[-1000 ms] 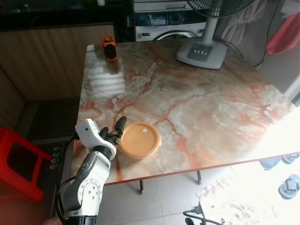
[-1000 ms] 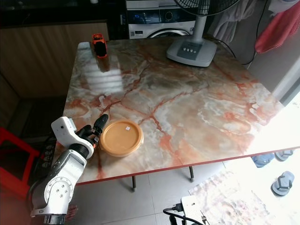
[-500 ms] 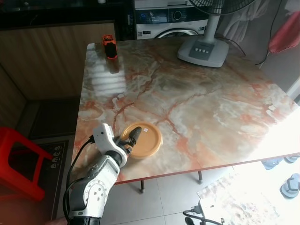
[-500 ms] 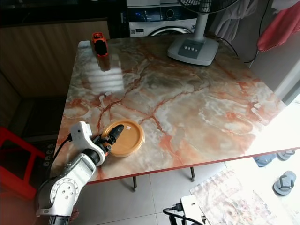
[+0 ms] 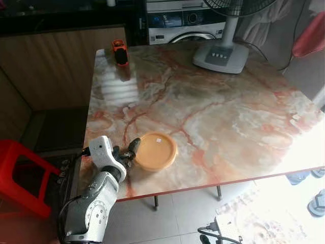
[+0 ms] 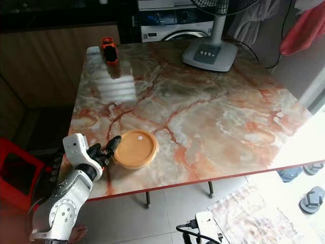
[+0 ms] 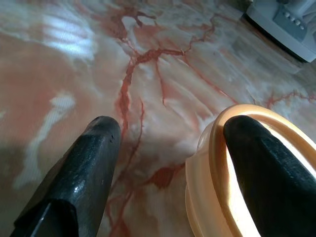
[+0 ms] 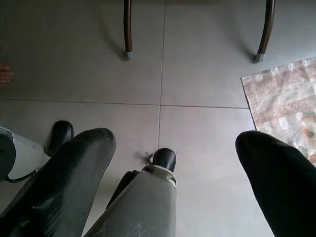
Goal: Restocking fridge
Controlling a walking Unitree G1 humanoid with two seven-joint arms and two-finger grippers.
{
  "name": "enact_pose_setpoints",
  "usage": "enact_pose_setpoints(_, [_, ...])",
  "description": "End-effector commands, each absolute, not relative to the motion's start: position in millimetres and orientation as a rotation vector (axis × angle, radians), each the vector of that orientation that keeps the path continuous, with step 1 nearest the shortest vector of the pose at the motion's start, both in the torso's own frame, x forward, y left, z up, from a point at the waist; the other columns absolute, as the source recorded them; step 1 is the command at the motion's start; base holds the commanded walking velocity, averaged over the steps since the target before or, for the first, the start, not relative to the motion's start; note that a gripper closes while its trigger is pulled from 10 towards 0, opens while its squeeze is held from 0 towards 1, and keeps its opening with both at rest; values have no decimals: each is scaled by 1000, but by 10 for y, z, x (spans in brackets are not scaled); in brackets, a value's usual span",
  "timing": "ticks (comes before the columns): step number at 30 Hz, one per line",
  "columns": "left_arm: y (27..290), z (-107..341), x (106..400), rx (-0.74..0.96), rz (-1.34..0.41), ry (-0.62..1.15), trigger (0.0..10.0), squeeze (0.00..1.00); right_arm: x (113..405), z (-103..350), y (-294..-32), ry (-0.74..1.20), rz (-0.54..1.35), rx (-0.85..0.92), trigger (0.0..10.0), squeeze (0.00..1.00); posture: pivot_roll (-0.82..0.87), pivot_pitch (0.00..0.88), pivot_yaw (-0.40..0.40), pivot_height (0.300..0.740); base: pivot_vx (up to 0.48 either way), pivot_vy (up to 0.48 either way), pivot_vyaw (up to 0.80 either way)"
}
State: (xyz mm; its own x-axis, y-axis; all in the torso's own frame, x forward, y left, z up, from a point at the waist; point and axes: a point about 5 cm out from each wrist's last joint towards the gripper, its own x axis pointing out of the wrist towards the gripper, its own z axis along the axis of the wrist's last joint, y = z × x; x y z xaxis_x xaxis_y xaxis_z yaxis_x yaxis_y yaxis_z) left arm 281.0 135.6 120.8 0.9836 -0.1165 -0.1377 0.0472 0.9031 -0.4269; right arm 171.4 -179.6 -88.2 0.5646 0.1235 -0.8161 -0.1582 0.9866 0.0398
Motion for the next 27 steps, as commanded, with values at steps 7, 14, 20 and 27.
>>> enact_pose_setpoints(7, [1177,1353,2787,-369,-223,96,10000,0,1693,-893,-1783,963,166,-33,10000,0,59,53,16,740,0,0,0])
enact_pose_setpoints(14, [1241,1489,2833,-342,-184,51,10000,0,1697,-892,-1776,962,169,-35,10000,0,63,58,14,740,0,0,0])
enact_pose_setpoints(20, [1239,1785,2870,-271,-215,-57,10000,0,1702,-891,-1769,961,171,-31,10000,0,66,57,15,740,0,0,0])
enact_pose_setpoints(27, [1061,1910,2911,-247,-346,-82,10000,0,1700,-892,-1766,963,171,-27,10000,0,69,56,15,740,0,0,0])
